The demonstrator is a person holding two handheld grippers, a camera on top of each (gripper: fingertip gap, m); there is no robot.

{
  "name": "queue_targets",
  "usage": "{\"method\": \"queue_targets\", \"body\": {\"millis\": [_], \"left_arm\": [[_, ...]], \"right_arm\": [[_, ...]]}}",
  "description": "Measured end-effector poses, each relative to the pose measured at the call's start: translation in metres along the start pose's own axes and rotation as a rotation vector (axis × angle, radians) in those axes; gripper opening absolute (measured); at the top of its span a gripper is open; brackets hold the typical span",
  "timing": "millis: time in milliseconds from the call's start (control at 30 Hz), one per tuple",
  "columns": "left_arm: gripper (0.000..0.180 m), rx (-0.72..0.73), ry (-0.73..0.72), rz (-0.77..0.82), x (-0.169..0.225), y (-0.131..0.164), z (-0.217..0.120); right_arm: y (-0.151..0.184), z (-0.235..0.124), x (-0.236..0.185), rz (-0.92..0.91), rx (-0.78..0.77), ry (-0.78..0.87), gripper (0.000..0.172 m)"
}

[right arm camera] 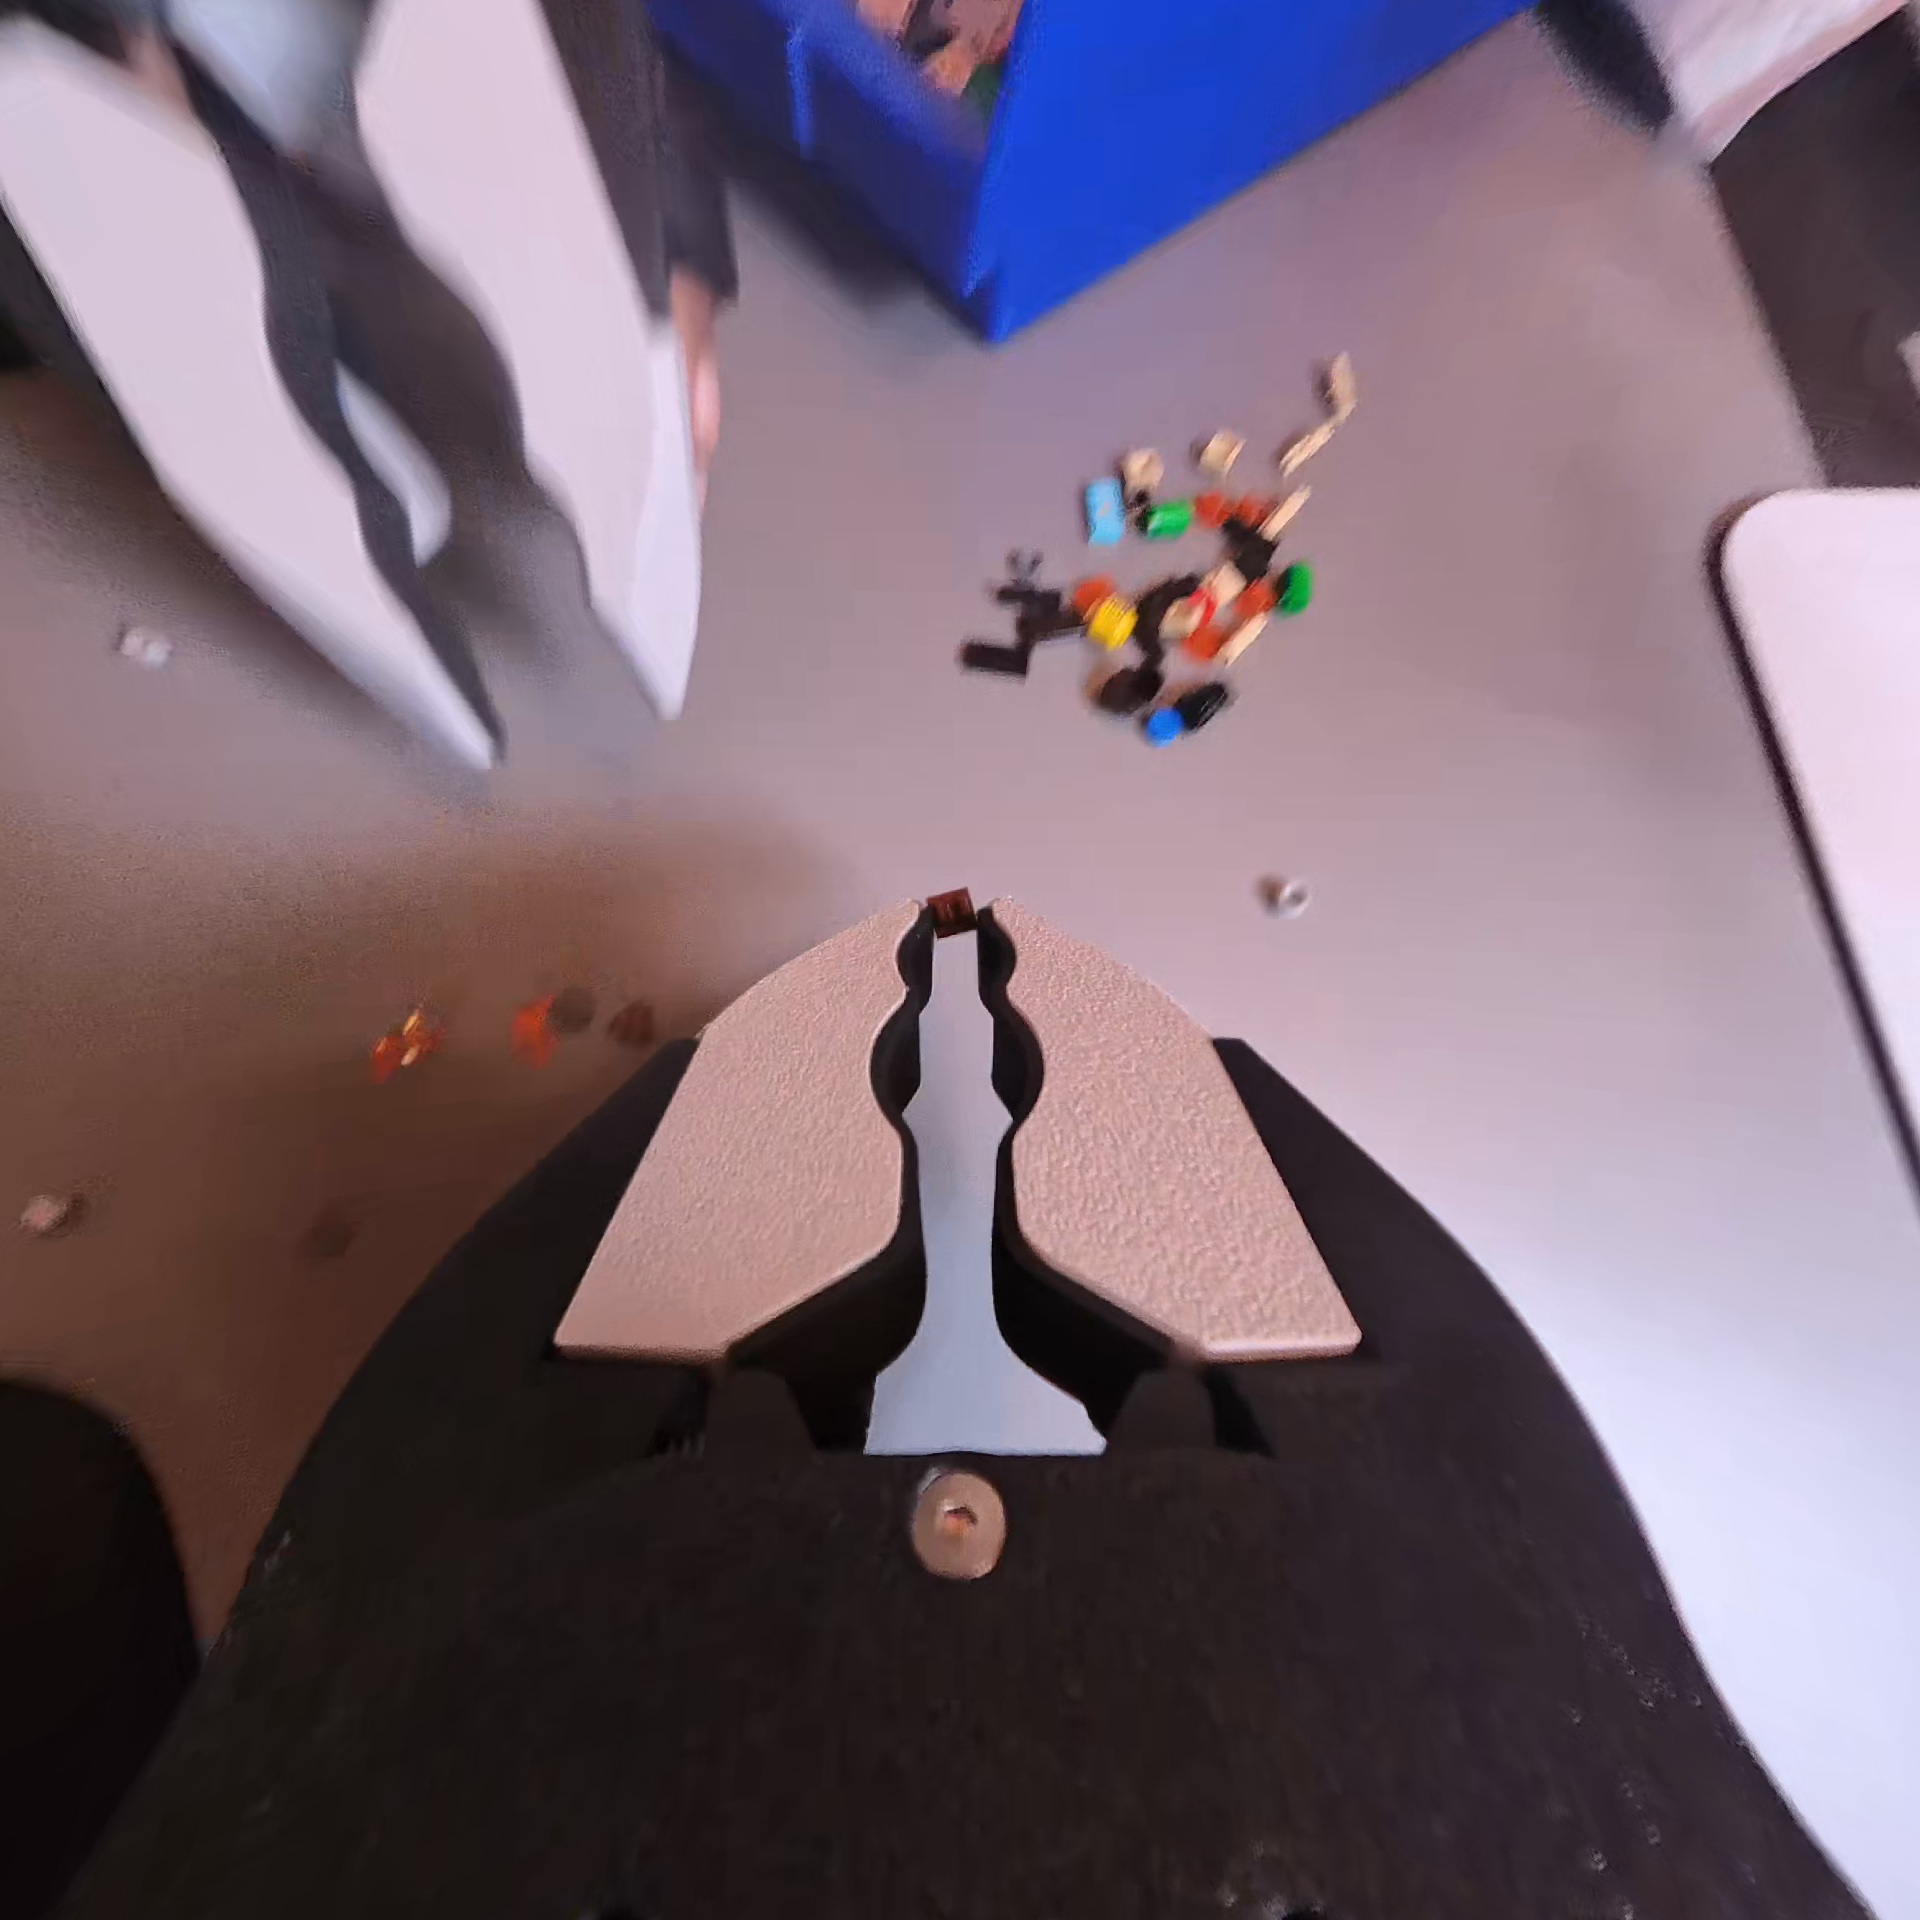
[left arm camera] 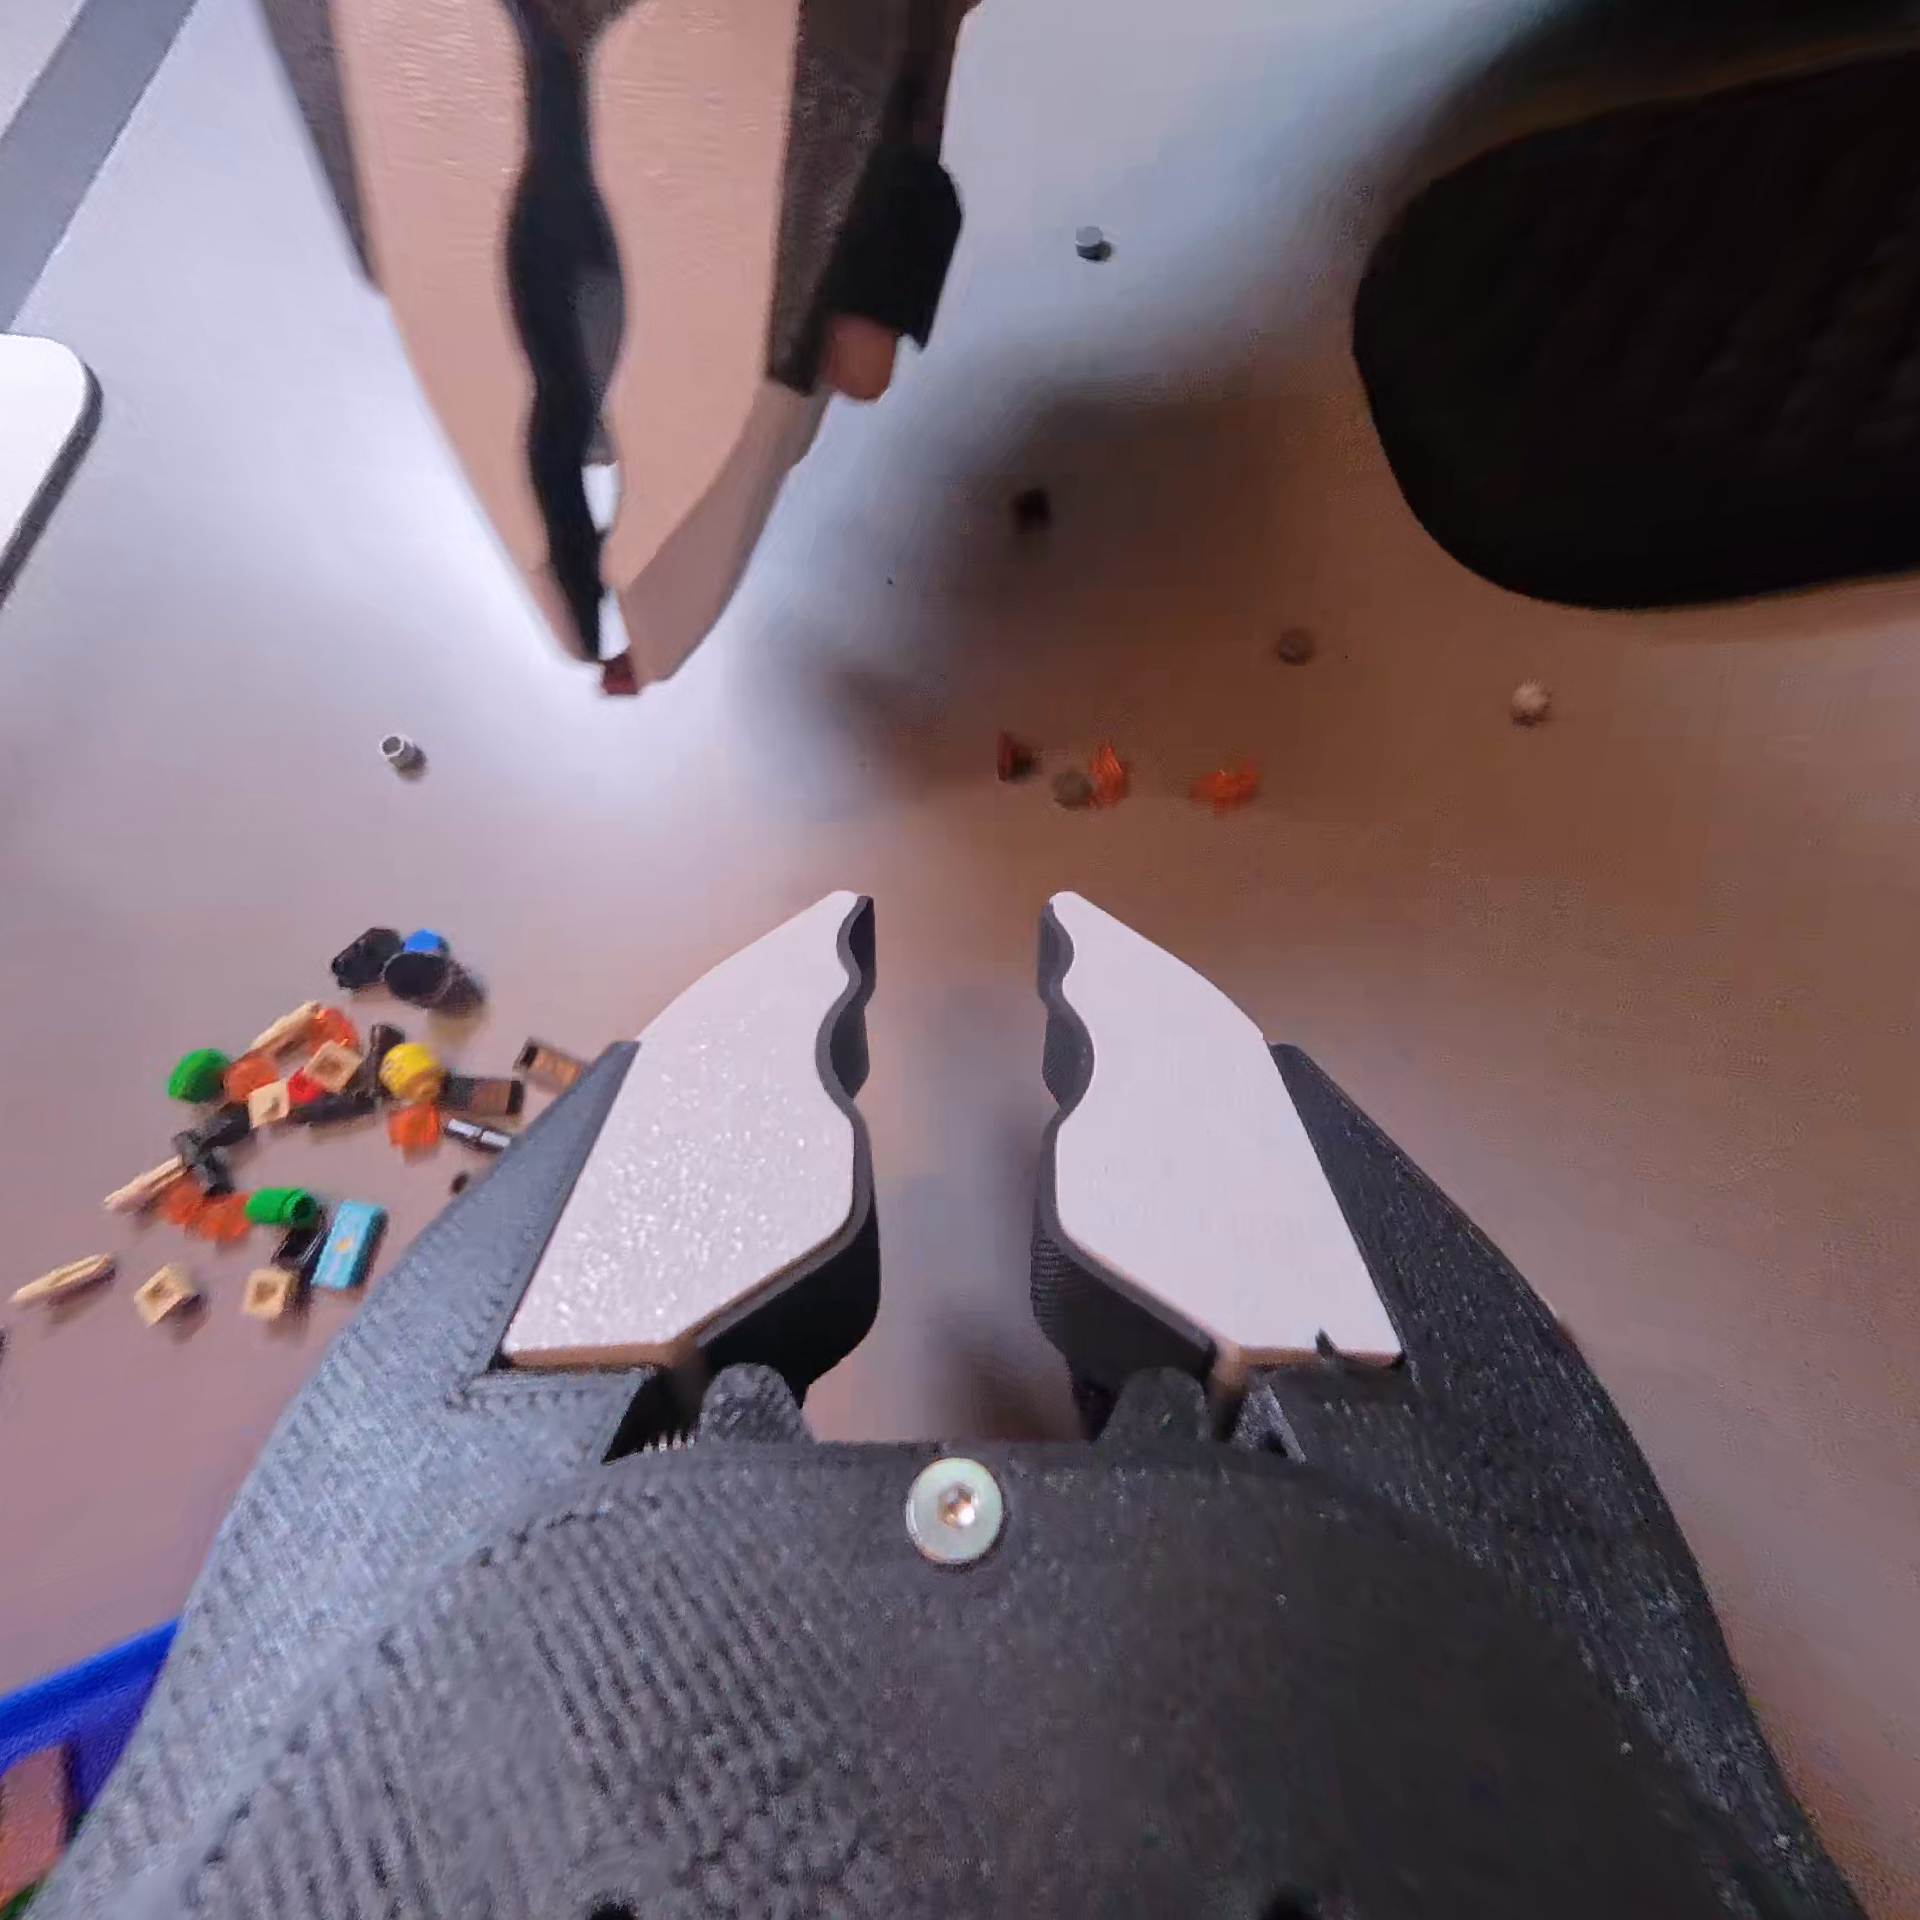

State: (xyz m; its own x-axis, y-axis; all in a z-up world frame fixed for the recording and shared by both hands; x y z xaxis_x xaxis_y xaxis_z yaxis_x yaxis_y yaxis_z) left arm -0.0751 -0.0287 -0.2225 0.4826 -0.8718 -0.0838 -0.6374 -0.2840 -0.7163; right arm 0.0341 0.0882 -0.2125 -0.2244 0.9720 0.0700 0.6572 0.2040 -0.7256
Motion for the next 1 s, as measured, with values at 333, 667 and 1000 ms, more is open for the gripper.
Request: {"method": "queue_targets", "body": {"millis": [333, 667, 1000], "left_arm": [[0.025, -0.069, 0.063, 0.045, -0.011, -0.009, 0.042], [0.000, -0.091, -0.043, 0.063, -0.033, -0.012, 0.032], [0.025, -0.033, 0.075, -0.011, -0.034, -0.011, 0.018]], "right_arm": [[-0.015, 0.051, 0.039, -0.038, -0.034, 0.058, 0.025], [0.003, 0.010, 0.034, -0.028, -0.057, -0.004, 0.027], [0.056, -0.037, -0.037, -0.084, -0.297, -0.290, 0.025]]}}
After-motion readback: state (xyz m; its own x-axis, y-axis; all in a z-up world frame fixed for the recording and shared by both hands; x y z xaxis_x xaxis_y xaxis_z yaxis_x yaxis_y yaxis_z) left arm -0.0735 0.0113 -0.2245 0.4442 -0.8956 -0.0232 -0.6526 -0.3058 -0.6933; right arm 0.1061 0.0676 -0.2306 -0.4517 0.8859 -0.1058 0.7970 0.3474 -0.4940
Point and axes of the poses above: each gripper's, where its closed fingertips meet, z out along the fingers, y out of its underside, x = y × z across the jaws, the point moved 8 cm from there along -z, back along the fingers, and after that the axes turned 2 degrees about -x, right-handed, at the moved point
